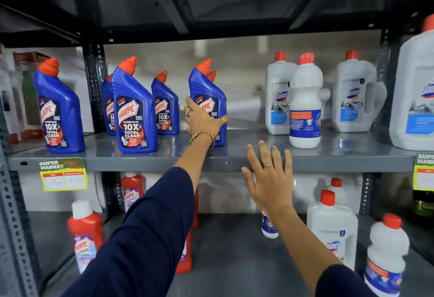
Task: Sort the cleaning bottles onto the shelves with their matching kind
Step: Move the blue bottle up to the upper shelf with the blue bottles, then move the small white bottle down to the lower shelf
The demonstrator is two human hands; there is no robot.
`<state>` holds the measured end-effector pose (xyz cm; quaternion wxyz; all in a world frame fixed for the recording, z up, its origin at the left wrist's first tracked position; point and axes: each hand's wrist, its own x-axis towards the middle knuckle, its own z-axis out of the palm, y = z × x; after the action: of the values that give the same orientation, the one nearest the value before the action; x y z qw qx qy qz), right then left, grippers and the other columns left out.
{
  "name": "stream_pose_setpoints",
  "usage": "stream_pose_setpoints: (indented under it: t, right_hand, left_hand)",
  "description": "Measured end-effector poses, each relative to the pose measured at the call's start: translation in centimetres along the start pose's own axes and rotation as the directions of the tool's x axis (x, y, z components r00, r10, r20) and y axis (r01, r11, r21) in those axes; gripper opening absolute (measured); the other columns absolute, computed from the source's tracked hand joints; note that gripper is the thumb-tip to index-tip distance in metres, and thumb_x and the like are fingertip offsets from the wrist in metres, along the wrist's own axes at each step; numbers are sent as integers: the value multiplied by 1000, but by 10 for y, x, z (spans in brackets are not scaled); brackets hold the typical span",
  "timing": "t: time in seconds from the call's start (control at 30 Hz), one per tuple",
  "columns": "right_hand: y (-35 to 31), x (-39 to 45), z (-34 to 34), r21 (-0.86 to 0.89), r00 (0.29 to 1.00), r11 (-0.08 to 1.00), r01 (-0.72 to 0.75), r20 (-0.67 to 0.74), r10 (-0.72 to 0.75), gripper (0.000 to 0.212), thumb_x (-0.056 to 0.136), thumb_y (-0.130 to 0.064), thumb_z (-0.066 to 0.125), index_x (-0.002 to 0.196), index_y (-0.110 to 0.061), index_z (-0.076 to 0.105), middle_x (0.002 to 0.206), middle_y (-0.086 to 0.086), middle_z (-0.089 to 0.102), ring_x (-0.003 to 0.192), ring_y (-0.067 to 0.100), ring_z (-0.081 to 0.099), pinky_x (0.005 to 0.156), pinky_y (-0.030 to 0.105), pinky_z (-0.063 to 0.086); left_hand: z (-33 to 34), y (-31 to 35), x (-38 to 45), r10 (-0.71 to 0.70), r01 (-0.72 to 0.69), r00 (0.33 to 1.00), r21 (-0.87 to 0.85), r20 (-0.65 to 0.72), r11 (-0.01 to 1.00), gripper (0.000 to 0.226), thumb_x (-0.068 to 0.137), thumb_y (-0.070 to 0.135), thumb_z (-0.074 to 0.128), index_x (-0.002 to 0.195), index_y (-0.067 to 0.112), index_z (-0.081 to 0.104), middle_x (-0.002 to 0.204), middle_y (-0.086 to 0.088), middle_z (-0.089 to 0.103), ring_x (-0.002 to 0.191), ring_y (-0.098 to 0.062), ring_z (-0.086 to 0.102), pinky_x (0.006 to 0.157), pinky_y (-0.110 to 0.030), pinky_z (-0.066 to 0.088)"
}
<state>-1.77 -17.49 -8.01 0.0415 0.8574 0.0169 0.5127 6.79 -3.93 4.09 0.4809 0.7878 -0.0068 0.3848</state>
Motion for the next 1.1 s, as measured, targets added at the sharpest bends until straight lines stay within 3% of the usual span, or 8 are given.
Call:
stream_pose_setpoints:
  t: [0.13,0.2,0.33,0.47,0.6,0.83,0.97,1.1]
  right_hand:
    - [0,0,-5,4,998,1000,-9,58,8,52,89,-42,30,125,-14,55,126,16,60,111,39,58,99,57,38]
    - [1,1,-9,22,997,1000,-8,76,6,52,89,-43,29,126,-15,55,127,16,60,112,38,57,100,57,38]
    - [8,1,-17,89,998,996,6,65,-11,53,89,-42,32,124,-12,57,125,17,62,110,37,60,96,54,43]
    - [34,-1,-26,211,988,965,-154,4,157,46,91,-32,41,125,-4,56,126,24,59,112,43,55,95,54,42]
    - [68,6,-36,247,962,935,-255,-28,270,45,91,-25,46,130,-3,50,132,29,51,120,47,46,101,57,36]
    - [108,31,-46,208,968,945,-251,34,250,48,95,-21,46,139,-5,36,144,26,37,131,41,33,110,52,26]
    - [111,42,-43,268,963,925,-270,77,259,53,96,-23,45,143,-4,28,147,25,32,134,39,29,113,45,22]
    - [107,61,-35,466,918,793,-393,143,371,61,92,-27,55,137,5,29,138,25,42,126,36,40,106,43,34]
  left_hand:
    - [-6,1,-4,-19,20,998,-22,58,1000,121,56,44,84,140,7,6,147,-19,20,132,-37,25,102,-58,32]
    - [-10,0,-11,19,-20,999,44,27,999,116,58,49,80,140,6,9,148,-18,20,133,-36,24,103,-59,31]
    - [-21,-2,-34,230,-216,970,152,-80,965,77,79,28,67,136,2,23,146,-21,26,133,-37,26,107,-58,26]
    - [-22,4,-63,411,-398,911,186,-37,898,54,86,14,54,134,2,31,143,-20,35,130,-35,32,107,-54,27]
    - [-11,8,-92,468,-465,883,216,42,858,49,90,16,48,135,2,32,144,-17,34,130,-33,31,109,-48,27]
    - [19,4,-126,505,-527,849,314,153,790,49,94,27,41,136,5,32,145,-15,36,135,-27,28,112,-52,16]
    - [28,-7,-134,544,-562,824,362,161,744,47,95,30,40,134,5,37,142,-14,42,134,-26,31,113,-46,9]
    - [30,-13,-137,571,-588,803,377,170,715,48,95,32,40,132,2,39,139,-17,45,133,-30,34,113,-46,9]
